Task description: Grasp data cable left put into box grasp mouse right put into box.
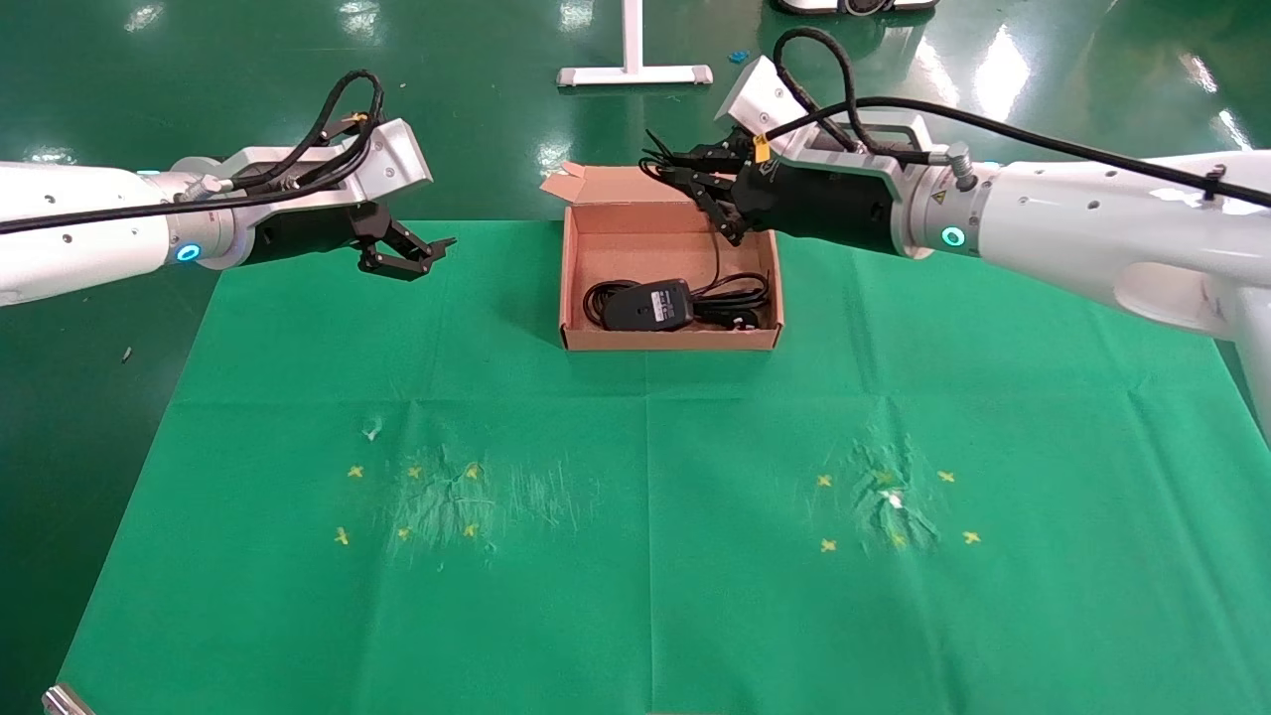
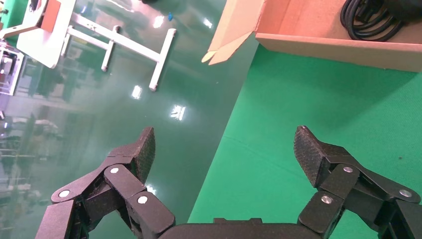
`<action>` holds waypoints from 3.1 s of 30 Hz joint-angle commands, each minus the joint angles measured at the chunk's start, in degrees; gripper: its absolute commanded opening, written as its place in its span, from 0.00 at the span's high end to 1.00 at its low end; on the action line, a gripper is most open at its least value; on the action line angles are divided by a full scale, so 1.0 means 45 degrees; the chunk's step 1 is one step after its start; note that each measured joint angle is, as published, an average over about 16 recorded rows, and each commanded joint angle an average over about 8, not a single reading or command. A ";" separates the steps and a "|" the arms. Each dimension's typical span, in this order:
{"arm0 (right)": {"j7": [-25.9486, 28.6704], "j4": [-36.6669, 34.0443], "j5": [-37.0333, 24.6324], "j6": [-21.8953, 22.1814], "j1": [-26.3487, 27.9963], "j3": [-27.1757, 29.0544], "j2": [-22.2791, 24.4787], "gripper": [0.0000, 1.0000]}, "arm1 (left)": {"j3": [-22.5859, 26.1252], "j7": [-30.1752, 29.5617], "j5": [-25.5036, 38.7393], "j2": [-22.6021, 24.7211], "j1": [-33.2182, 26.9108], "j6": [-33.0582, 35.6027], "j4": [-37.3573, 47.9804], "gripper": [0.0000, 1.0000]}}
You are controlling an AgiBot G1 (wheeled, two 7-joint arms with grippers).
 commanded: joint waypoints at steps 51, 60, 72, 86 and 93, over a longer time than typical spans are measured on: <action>0.1770 0.5223 0.6593 -0.4980 -0.4129 0.1813 0.4841 0.00 | -0.0143 0.0035 -0.0153 -0.0018 0.0101 0.0146 -0.0008 0.00; 0.2173 0.6395 0.8096 -0.6105 -0.5088 0.2223 0.5949 0.00 | -0.1608 0.0022 -0.1482 -0.0547 0.1206 0.1589 -0.0731 0.00; 0.2662 0.7816 0.9922 -0.7473 -0.6253 0.2718 0.7295 0.00 | -0.3905 0.0000 -0.3564 -0.1376 0.2937 0.3857 -0.1867 0.00; 0.2694 0.7928 1.0086 -0.7591 -0.6344 0.2746 0.7412 0.00 | -0.6566 -0.0026 -0.5975 -0.2336 0.4941 0.6484 -0.3183 0.00; 0.2691 0.7927 1.0091 -0.7589 -0.6342 0.2739 0.7415 0.00 | -0.7901 -0.0039 -0.7185 -0.2818 0.5947 0.7802 -0.3843 0.00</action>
